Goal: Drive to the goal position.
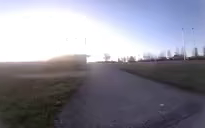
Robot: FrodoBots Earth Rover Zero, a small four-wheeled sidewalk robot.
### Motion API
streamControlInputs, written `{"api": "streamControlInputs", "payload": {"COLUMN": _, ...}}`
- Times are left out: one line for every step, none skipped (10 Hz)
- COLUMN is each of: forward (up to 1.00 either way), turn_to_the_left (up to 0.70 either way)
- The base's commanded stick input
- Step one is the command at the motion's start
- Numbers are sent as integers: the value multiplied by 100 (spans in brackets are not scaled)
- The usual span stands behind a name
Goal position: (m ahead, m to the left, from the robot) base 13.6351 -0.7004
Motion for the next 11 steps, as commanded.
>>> {"api": "streamControlInputs", "payload": {"forward": 100, "turn_to_the_left": 0}}
{"api": "streamControlInputs", "payload": {"forward": 100, "turn_to_the_left": 0}}
{"api": "streamControlInputs", "payload": {"forward": 100, "turn_to_the_left": 0}}
{"api": "streamControlInputs", "payload": {"forward": 100, "turn_to_the_left": 0}}
{"api": "streamControlInputs", "payload": {"forward": 100, "turn_to_the_left": 0}}
{"api": "streamControlInputs", "payload": {"forward": 100, "turn_to_the_left": 0}}
{"api": "streamControlInputs", "payload": {"forward": 100, "turn_to_the_left": 0}}
{"api": "streamControlInputs", "payload": {"forward": 100, "turn_to_the_left": 0}}
{"api": "streamControlInputs", "payload": {"forward": 100, "turn_to_the_left": 0}}
{"api": "streamControlInputs", "payload": {"forward": 100, "turn_to_the_left": 0}}
{"api": "streamControlInputs", "payload": {"forward": 100, "turn_to_the_left": 0}}
